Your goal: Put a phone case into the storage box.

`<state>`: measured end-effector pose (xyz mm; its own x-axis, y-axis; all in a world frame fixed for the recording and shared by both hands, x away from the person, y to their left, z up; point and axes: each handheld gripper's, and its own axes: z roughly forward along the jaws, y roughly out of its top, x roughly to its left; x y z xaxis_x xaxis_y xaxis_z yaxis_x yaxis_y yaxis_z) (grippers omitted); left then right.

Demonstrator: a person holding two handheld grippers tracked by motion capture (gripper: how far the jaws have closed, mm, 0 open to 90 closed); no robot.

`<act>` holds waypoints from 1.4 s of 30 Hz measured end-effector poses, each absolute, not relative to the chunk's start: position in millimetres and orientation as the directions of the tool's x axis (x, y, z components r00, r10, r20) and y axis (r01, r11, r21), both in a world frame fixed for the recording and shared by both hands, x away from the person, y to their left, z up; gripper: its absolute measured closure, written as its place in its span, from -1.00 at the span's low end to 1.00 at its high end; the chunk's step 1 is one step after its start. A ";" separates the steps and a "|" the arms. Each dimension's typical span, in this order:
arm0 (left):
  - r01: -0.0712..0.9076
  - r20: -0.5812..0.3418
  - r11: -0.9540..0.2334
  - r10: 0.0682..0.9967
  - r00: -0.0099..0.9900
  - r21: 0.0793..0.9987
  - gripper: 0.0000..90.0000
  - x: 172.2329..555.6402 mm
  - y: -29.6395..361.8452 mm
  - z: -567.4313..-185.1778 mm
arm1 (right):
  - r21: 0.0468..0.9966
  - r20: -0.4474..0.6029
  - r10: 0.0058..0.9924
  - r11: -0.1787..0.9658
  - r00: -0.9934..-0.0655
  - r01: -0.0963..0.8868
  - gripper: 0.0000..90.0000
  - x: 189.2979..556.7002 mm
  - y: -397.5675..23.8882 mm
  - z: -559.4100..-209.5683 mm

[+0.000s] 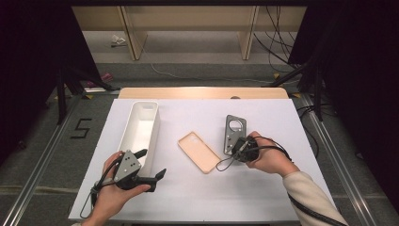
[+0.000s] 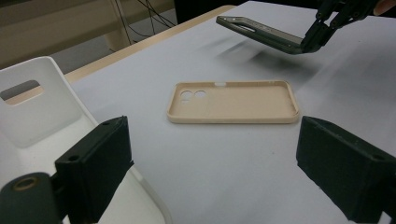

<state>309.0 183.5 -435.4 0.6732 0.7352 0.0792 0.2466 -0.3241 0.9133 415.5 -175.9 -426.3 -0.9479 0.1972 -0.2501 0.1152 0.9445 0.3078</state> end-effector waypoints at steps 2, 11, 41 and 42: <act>0.245 0.081 -0.325 0.736 0.673 0.913 -0.78 309.0 183.7 -435.3 | 0.344 -0.250 0.201 0.933 -0.947 0.108 0.98 414.7 -178.3 -424.1; 0.248 0.074 -0.319 0.736 0.673 0.915 -0.76 310.3 181.3 -434.3 | 0.461 -0.223 0.241 0.880 -0.945 0.115 0.98 409.3 -185.7 -420.2; 0.368 0.014 -0.392 0.700 0.714 0.843 -0.66 393.4 93.8 -389.5 | 0.571 -0.215 0.184 0.821 -0.959 0.029 0.98 362.6 -165.9 -411.8; 0.371 0.008 -0.391 0.697 0.717 0.842 -0.66 396.7 89.3 -389.3 | 0.571 -0.213 0.179 0.820 -0.960 0.027 0.98 362.1 -164.9 -411.8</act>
